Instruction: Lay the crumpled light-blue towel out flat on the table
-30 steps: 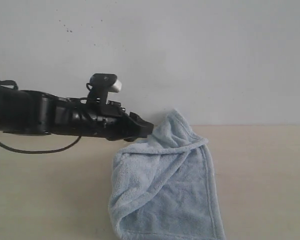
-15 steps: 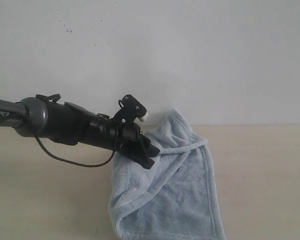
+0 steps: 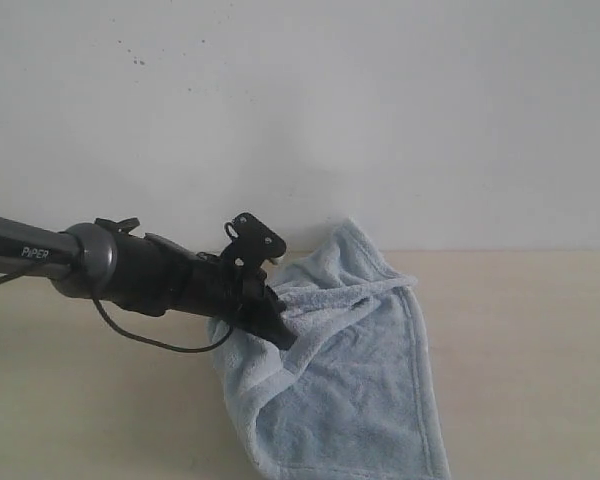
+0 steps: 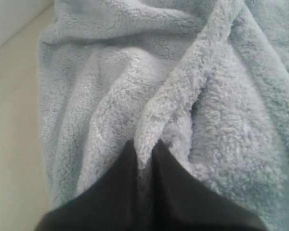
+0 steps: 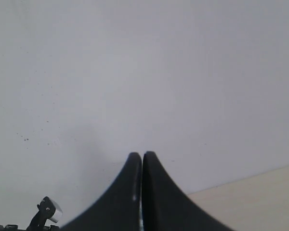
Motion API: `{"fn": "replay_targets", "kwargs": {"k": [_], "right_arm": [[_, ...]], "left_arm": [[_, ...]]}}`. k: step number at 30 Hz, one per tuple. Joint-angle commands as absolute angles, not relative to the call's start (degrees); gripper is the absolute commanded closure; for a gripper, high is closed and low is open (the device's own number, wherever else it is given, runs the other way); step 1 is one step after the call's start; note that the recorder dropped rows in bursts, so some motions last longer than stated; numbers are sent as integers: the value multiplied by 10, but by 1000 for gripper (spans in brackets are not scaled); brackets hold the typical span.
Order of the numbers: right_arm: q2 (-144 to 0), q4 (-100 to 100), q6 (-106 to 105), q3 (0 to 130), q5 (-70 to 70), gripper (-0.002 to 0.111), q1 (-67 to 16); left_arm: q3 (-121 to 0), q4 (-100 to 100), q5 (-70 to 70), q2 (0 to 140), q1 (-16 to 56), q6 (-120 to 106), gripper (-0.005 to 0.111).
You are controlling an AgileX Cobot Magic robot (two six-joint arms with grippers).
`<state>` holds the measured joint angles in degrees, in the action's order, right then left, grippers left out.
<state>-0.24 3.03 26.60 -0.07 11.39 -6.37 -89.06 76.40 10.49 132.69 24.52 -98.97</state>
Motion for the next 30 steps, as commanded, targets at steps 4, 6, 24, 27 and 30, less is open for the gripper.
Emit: {"fn": "replay_targets", "kwargs": {"k": [4, 6, 24, 27, 30], "right_arm": [[0, 31, 265, 0, 117, 108, -62], [0, 31, 265, 0, 117, 108, -62], [0, 31, 265, 0, 117, 108, -62], [0, 31, 265, 0, 117, 108, -62], [0, 31, 265, 0, 117, 108, -62]], "left_arm": [[-880, 773, 110, 1279, 246, -916, 103], [-864, 773, 119, 1249, 246, -909, 103], [-488, 950, 187, 977, 185, -928, 103], [-427, 999, 233, 911, 185, -994, 103], [-355, 999, 235, 826, 187, -986, 103]]}}
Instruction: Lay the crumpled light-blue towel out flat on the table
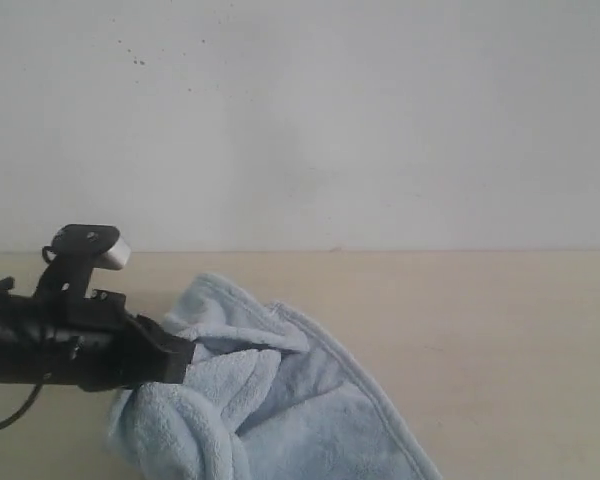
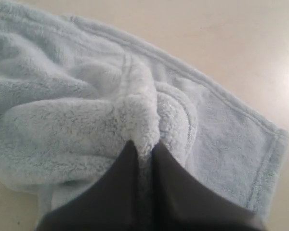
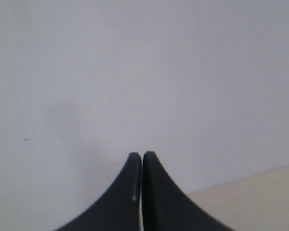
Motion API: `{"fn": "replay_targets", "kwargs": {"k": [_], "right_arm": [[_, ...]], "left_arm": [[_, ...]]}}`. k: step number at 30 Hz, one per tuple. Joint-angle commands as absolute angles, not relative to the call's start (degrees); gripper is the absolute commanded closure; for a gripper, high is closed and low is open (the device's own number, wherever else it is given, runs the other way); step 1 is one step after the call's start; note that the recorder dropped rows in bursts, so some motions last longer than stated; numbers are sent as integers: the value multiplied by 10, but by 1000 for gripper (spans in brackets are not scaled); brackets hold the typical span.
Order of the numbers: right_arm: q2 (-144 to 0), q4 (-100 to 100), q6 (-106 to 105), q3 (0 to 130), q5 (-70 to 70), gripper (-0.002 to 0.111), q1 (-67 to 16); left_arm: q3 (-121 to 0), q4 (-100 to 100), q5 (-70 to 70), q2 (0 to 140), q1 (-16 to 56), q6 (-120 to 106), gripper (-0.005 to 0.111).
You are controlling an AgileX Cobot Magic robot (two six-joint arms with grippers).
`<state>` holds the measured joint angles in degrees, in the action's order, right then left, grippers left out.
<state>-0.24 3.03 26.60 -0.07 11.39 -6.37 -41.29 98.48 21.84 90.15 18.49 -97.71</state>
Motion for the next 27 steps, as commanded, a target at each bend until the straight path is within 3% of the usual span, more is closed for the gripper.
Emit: {"fn": "replay_targets", "kwargs": {"k": [1, 6, 11, 15, 20, 27], "right_arm": [[0, 31, 265, 0, 117, 108, -62], [0, 31, 265, 0, 117, 108, -62], [0, 31, 265, 0, 117, 108, -62], [0, 31, 265, 0, 117, 108, -62], [0, 31, 265, 0, 117, 108, -62], [0, 31, 264, 0, 118, 108, -62]], "left_arm": [[-325, 999, 219, 788, 187, -978, 103], [-264, 999, 253, 744, 187, -929, 101], [-263, 991, 323, 811, 187, -927, 49], [-300, 999, 351, 831, 215, -978, 53], [-422, 999, 128, 894, 333, -1051, 54], [-525, 999, 102, 1019, 334, -1054, 54]]}}
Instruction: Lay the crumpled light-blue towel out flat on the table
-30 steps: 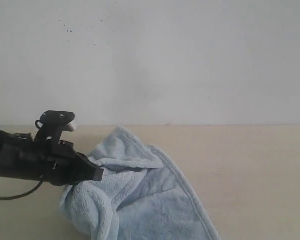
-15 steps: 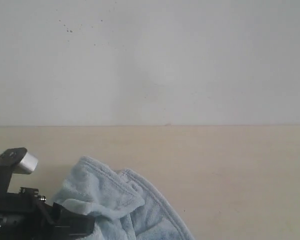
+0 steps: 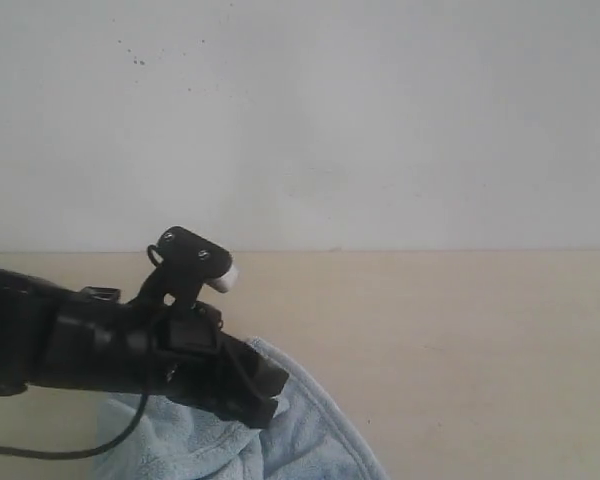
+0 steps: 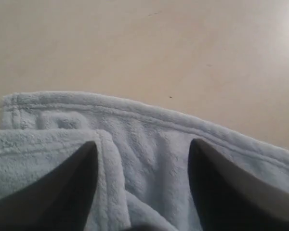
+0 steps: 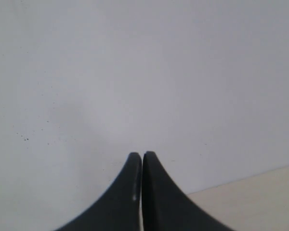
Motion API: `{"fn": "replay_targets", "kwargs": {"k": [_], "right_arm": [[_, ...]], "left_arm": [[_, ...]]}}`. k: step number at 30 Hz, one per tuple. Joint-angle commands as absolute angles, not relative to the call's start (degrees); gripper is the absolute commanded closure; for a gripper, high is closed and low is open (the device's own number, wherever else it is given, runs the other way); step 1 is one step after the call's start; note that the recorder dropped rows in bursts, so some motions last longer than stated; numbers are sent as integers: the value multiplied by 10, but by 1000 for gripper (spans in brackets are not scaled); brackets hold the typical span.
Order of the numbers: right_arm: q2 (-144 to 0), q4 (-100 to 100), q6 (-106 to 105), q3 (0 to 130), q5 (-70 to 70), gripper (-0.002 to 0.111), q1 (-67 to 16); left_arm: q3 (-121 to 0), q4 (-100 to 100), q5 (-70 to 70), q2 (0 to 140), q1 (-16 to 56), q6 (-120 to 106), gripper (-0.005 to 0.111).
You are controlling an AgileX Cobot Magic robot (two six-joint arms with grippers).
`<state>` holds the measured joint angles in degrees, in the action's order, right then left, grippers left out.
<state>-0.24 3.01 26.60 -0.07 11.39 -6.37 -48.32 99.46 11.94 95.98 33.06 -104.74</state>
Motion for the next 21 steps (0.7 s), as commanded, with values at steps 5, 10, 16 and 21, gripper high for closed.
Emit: {"fn": "replay_targets", "kwargs": {"k": [5, 10, 16, 21], "right_arm": [[0, 31, 266, 0, 118, 108, -62], [0, 31, 264, 0, 118, 108, -62], [0, 31, 264, 0, 118, 108, -62], [0, 31, 264, 0, 118, 108, -62]], "left_arm": [[-577, 967, 60, 1112, 365, -1059, 54], [-591, 959, -29, 1143, 391, -1061, 54], [-594, 959, -58, 1146, 392, -1065, 54], [-594, 966, -67, 1164, 392, -1065, 62]]}}
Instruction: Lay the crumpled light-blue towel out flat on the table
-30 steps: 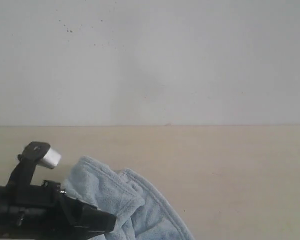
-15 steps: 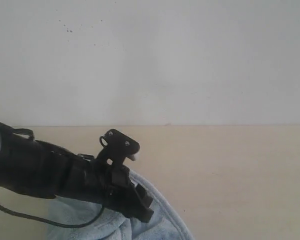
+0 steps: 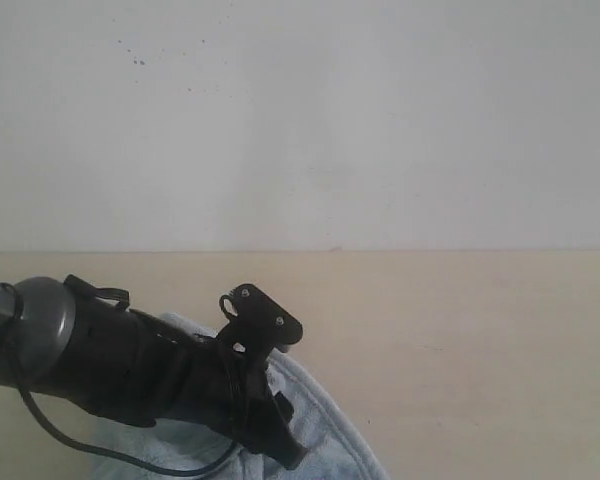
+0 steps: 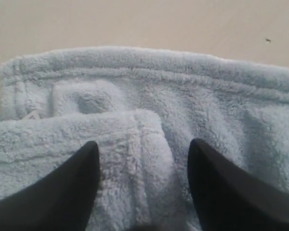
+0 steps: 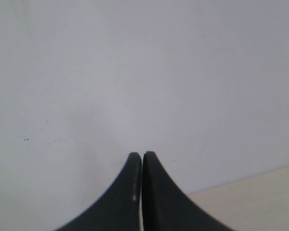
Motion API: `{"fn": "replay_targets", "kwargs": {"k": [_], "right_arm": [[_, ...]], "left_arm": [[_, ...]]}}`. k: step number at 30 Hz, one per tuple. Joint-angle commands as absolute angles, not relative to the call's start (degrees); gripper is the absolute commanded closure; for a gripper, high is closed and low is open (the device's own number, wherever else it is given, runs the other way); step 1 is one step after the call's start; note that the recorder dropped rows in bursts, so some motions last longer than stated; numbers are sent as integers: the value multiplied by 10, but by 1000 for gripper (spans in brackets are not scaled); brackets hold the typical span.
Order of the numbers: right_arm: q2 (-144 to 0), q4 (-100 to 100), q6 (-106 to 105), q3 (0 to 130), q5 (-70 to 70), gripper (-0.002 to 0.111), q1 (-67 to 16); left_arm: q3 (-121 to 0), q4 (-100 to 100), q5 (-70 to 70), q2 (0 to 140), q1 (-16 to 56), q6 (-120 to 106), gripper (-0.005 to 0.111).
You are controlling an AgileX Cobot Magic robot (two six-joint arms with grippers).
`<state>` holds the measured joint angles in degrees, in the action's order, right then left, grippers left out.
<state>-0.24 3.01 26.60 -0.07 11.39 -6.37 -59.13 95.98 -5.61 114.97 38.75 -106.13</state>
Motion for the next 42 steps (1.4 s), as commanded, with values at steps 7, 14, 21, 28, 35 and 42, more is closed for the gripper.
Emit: {"fn": "replay_targets", "kwargs": {"k": [7, 14, 21, 28, 35, 42], "right_arm": [[0, 31, 264, 0, 118, 108, -62], [0, 31, 264, 0, 118, 108, -62], [0, 31, 264, 0, 118, 108, -62], [0, 31, 264, 0, 118, 108, -62], [0, 31, 264, 0, 118, 108, -62], [0, 31, 264, 0, 118, 108, -62]], "left_arm": [[-596, 966, -103, 1173, 392, -1066, 103], [-600, 966, -173, 1113, 392, -1066, 103], [-583, 997, -157, 1006, 392, -1063, 103], [-518, 999, -134, 914, 392, -1063, 103], [-452, 999, -115, 806, 392, -1041, 103], [-383, 999, -51, 682, 392, -1001, 103]]}}
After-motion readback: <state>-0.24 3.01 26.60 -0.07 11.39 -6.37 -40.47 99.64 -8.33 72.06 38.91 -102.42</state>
